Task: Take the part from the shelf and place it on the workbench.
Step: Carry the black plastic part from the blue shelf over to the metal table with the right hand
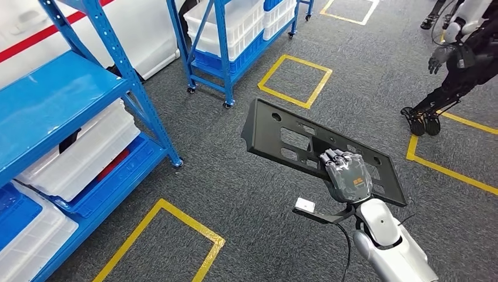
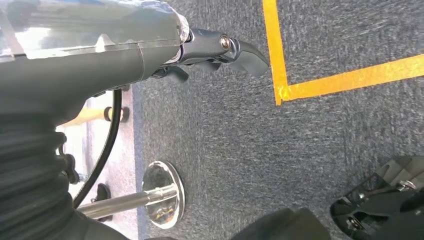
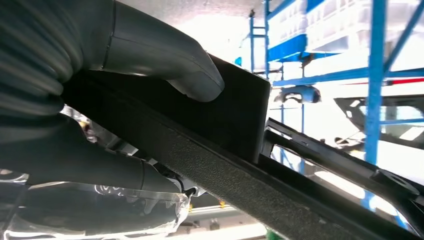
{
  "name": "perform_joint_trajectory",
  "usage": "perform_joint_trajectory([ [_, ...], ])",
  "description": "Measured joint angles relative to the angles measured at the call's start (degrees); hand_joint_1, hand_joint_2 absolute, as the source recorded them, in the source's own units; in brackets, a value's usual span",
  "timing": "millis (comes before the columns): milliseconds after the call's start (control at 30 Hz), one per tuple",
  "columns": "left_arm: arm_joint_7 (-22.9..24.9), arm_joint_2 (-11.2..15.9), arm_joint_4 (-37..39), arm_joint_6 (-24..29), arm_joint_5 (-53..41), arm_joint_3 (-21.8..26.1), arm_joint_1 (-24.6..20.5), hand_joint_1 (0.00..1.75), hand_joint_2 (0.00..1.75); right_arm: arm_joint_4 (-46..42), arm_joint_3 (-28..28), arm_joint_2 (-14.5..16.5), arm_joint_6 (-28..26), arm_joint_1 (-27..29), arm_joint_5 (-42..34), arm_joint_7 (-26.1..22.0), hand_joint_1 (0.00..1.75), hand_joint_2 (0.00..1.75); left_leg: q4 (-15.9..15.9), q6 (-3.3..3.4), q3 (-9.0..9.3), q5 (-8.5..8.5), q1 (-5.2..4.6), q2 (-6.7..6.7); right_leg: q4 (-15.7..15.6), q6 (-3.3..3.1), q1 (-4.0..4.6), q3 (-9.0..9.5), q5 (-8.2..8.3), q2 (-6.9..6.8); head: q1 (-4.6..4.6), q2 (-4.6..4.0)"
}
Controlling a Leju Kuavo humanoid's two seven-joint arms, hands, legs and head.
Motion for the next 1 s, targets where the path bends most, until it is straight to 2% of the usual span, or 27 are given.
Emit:
perform_joint_trajectory([
  [33,0.03,0.00,0.00,-0.27,0.13,0.01,0.01,0.00,1.75,-0.32,-0.18,0.02,-0.07,0.38,0.12,0.07,1.75,1.75,2.49,-0.20,-1.06,-1.62,0.09,-1.03,-0.08,-0.31,0.00,-0.03,0.10,0.38,-0.01,0.00],
  [100,0.10,0.00,0.00,-0.78,0.40,0.02,0.10,0.00,1.75,-0.87,-0.43,0.13,-0.15,1.21,0.64,0.26,1.75,1.75,9.89,-0.26,-4.35,-5.33,0.10,-2.43,-0.08,-0.69,0.25,-0.15,0.18,1.24,-0.01,0.00],
  [133,0.14,0.00,0.00,-0.95,0.51,0.04,0.14,0.00,1.75,-1.08,-0.55,0.21,-0.17,1.73,0.96,0.33,1.75,1.75,13.00,-0.18,-5.81,-6.35,0.09,-2.65,-0.07,-0.78,0.43,-0.20,0.21,1.77,-0.01,0.00],
  [167,0.18,0.00,0.00,-1.06,0.55,0.05,0.17,0.00,1.75,-1.25,-0.66,0.30,-0.16,2.23,1.22,0.36,1.75,1.75,14.34,-0.01,-6.49,-6.29,0.06,-2.75,-0.06,-0.84,0.59,-0.21,0.23,2.34,-0.01,0.00],
  [200,0.18,0.00,0.00,-1.19,0.58,0.06,0.18,0.00,1.75,-1.39,-0.75,0.38,-0.16,2.64,1.41,0.36,1.75,1.75,13.53,0.27,-6.18,-5.16,0.01,-2.88,-0.06,-0.87,0.72,-0.19,0.26,2.95,0.00,0.00],
  [233,0.13,0.00,0.00,-1.31,0.60,0.07,0.18,0.00,1.75,-1.57,-0.82,0.44,-0.16,2.95,1.55,0.36,1.75,1.75,10.57,0.67,-4.85,-3.17,-0.07,-3.25,-0.05,-0.87,0.80,-0.11,0.29,3.58,-0.01,0.00],
  [300,-0.11,0.05,0.00,-1.61,0.67,0.08,0.17,0.00,1.75,-2.03,-1.02,0.48,-0.24,3.35,1.67,0.39,1.75,1.75,2.82,1.61,-1.39,0.41,-0.31,-5.30,-0.06,-0.72,0.82,-0.04,0.39,4.72,0.00,0.00],
  [333,-0.33,0.08,0.00,-1.75,0.77,0.10,0.13,0.00,1.75,-2.28,-1.21,0.48,-0.32,3.57,1.64,0.42,1.75,1.75,0.15,1.93,-0.21,1.28,-0.43,-6.20,-0.08,-0.50,0.75,-0.12,0.51,5.21,-0.01,0.00],
  [367,-0.60,0.11,0.00,-1.89,0.91,0.15,0.08,0.00,1.75,-2.55,-1.50,0.48,-0.41,3.95,1.56,0.45,1.75,1.75,-1.21,2.13,0.33,1.46,-0.58,-6.78,-0.16,-0.20,0.60,-0.25,0.66,5.67,-0.01,0.00],
  [433,-1.14,0.13,0.00,-2.08,1.20,0.29,-0.09,0.00,1.75,-3.15,-2.22,0.42,-0.58,5.04,1.36,0.49,1.75,1.75,-2.02,2.39,0.61,1.67,-0.71,-6.30,-0.56,0.64,0.39,-0.40,1.11,6.60,-0.01,0.00],
  [467,-1.35,0.09,0.00,-2.14,1.27,0.35,-0.15,0.00,1.75,-3.49,-2.57,0.35,-0.65,5.65,1.30,0.49,1.75,1.75,-2.69,2.57,0.91,2.09,-0.66,-5.80,-0.56,0.94,0.39,-0.48,1.11,6.36,0.00,0.00],
  [500,-1.54,0.05,0.00,-2.19,1.26,0.38,-0.17,0.00,1.75,-3.81,-2.87,0.27,-0.73,6.06,1.25,0.48,1.75,1.75,-3.43,2.83,1.21,2.57,-0.57,-5.21,0.14,1.17,0.51,-0.87,0.53,5.48,0.01,0.00],
  [533,-1.71,0.00,0.00,-2.25,1.22,0.39,-0.17,0.00,1.75,-4.06,-3.08,0.22,-0.79,6.30,1.21,0.48,1.75,1.75,-4.08,3.04,1.46,3.01,-0.46,-4.52,1.99,1.32,0.64,-1.77,-0.73,4.25,0.01,0.00],
  [567,-1.87,-0.04,0.00,-2.33,1.15,0.40,-0.13,0.00,1.75,-4.24,-3.23,0.20,-0.82,6.45,1.19,0.49,1.75,1.75,-4.41,3.19,1.57,3.25,-0.48,-3.83,4.97,1.38,0.67,-3.16,-2.52,2.78,0.01,0.00],
  [600,-2.00,-0.04,0.00,-2.39,1.10,0.40,-0.07,0.00,1.75,-4.35,-3.30,0.20,-0.81,6.55,1.18,0.50,1.75,1.75,-4.47,3.32,1.52,3.30,-0.53,-3.20,8.54,1.52,0.67,-4.81,-4.40,1.88,0.01,0.00],
  [633,-2.07,-0.04,0.00,-2.44,1.10,0.41,-0.03,0.00,1.75,-4.39,-3.31,0.22,-0.75,6.70,1.23,0.53,1.75,1.75,-4.42,3.34,1.44,3.28,-0.57,-2.56,11.75,1.70,0.57,-6.26,-5.69,1.49,0.01,0.00],
  [667,-2.06,-0.04,0.00,-2.46,1.08,0.42,0.00,0.00,1.75,-4.41,-3.31,0.25,-0.68,6.89,1.35,0.55,1.75,1.75,-4.34,3.31,1.39,3.22,-0.59,-1.96,13.47,1.88,0.43,-6.96,-6.02,1.26,0.01,0.00],
  [700,-1.99,-0.04,0.00,-2.45,1.03,0.42,0.01,0.00,1.75,-4.41,-3.31,0.27,-0.62,7.02,1.50,0.57,1.75,1.75,-4.22,3.23,1.34,3.12,-0.58,-1.36,13.12,2.08,0.26,-6.61,-5.34,1.03,0.01,0.00],
  [733,-1.83,-0.04,0.00,-2.44,0.95,0.42,0.00,0.00,1.75,-4.45,-3.32,0.30,-0.57,7.09,1.66,0.61,1.75,1.75,-3.98,3.07,1.31,2.94,-0.54,-0.81,10.60,2.27,0.07,-5.10,-3.83,0.59,0.01,0.00],
  [767,-1.61,-0.04,0.00,-2.44,0.81,0.42,-0.01,0.00,1.75,-4.54,-3.34,0.32,-0.55,7.10,1.78,0.66,1.75,1.75,-3.61,2.85,1.27,2.67,-0.50,-0.30,6.71,2.42,-0.11,-2.90,-2.30,-0.27,0.01,0.00],
  [800,-1.34,-0.02,0.00,-2.43,0.67,0.42,-0.03,0.00,1.75,-4.66,-3.38,0.37,-0.54,7.11,1.86,0.74,1.75,1.75,-3.18,2.54,1.20,2.31,-0.61,0.11,3.29,2.31,-0.07,-0.94,-1.25,-1.20,0.01,0.00],
  [833,-1.10,-0.01,0.00,-2.43,0.54,0.42,-0.05,0.00,1.75,-4.86,-3.44,0.41,-0.55,7.20,1.92,0.84,1.75,1.75,-2.75,2.20,1.14,1.95,-0.72,0.42,0.92,1.96,0.00,0.38,-0.71,-1.78,0.01,0.00],
  [867,-0.91,0.00,0.00,-2.42,0.42,0.42,-0.06,0.00,1.75,-5.08,-3.53,0.47,-0.56,7.37,1.98,0.92,1.75,1.75,-2.44,1.87,1.12,1.68,-0.84,0.69,-0.09,1.50,0.13,0.88,-0.74,-2.03,0.00,0.00],
  [933,-0.63,-0.01,0.00,-2.39,0.20,0.42,-0.09,0.00,1.75,-5.56,-3.74,0.56,-0.58,7.91,2.15,1.10,1.75,1.75,-2.23,1.26,1.25,1.41,-0.91,1.26,-0.06,0.49,0.33,0.71,-0.77,-1.17,0.00,0.00],
  [1000,-0.42,-0.03,0.00,-2.32,0.00,0.41,-0.12,0.00,1.75,-6.15,-3.96,0.60,-0.59,8.37,2.47,1.30,1.75,1.75,-1.29,0.58,1.01,0.45,-0.66,0.50,-0.25,-0.18,0.28,0.65,-0.59,-0.37,0.01,0.00],
])
